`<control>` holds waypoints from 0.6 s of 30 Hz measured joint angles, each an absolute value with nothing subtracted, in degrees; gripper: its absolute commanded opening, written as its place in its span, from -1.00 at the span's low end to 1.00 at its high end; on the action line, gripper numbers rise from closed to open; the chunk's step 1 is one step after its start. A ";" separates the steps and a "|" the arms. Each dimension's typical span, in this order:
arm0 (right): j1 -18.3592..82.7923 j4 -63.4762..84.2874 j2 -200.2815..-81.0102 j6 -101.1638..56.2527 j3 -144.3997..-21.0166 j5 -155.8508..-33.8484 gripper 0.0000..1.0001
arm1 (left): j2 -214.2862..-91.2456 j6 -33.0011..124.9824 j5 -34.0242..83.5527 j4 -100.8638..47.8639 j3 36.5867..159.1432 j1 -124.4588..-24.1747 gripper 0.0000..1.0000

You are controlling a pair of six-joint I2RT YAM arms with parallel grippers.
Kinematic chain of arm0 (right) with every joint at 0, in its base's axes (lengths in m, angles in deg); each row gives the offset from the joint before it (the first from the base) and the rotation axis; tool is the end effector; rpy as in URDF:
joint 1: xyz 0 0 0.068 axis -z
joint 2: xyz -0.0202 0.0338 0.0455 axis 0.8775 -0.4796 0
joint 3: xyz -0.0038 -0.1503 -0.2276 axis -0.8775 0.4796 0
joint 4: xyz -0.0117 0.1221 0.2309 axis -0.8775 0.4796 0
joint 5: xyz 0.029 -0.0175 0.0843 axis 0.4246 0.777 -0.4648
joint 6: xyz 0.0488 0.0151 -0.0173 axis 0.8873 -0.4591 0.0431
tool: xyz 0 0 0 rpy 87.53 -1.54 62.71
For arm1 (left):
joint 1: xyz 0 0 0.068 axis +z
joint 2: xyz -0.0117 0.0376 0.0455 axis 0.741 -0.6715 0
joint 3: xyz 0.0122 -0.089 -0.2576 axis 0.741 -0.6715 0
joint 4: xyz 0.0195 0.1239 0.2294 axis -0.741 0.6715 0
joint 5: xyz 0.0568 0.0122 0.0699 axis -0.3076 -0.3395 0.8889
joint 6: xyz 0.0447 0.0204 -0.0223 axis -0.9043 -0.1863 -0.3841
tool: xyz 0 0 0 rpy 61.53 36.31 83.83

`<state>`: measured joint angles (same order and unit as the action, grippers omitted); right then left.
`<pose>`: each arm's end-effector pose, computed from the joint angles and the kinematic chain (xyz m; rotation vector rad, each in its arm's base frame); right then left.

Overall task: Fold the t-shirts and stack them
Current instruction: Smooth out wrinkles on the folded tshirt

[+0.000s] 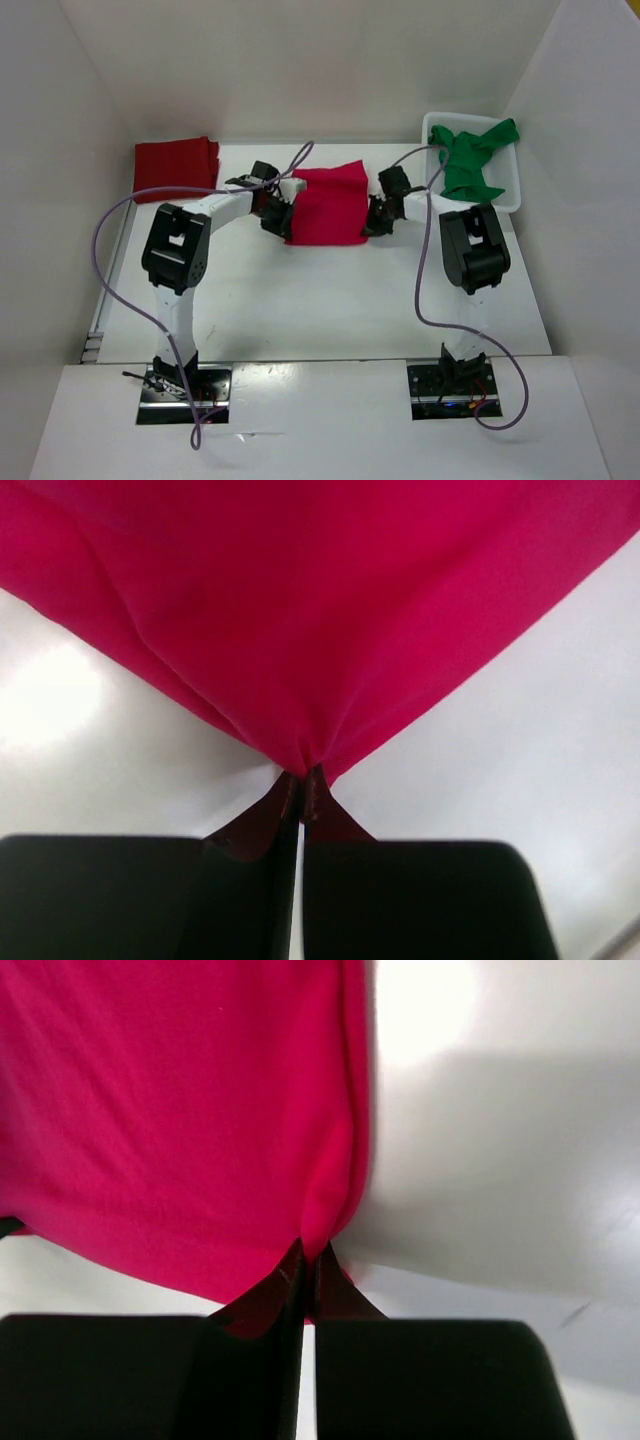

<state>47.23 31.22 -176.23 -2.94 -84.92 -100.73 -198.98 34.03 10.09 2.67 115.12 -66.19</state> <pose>0.4061 0.1108 0.1483 0.2014 2.6764 0.5449 0.4249 -0.1558 0.1668 0.5677 2.5460 -0.6338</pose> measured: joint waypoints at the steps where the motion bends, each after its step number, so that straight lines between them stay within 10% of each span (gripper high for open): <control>1: 46.12 31.20 -174.15 -2.35 -81.99 -100.79 -1.00 | -196.97 33.07 10.02 3.15 112.44 -66.38 -0.99; 6: 39.15 30.96 -165.04 2.94 -69.86 -99.92 -0.52 | -188.10 31.01 9.72 7.85 101.33 -66.65 -0.87; 11: 29.57 33.89 -154.72 9.89 -59.13 -98.50 0.06 | -179.92 29.50 9.74 12.55 93.31 -67.06 -0.03; 18: 24.20 43.31 -142.41 15.29 -58.84 -92.90 0.17 | -165.78 26.95 10.22 20.60 92.39 -68.05 0.21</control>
<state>24.20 43.31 -142.41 15.29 -58.84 -92.90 -165.78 26.95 10.22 20.60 92.39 -68.05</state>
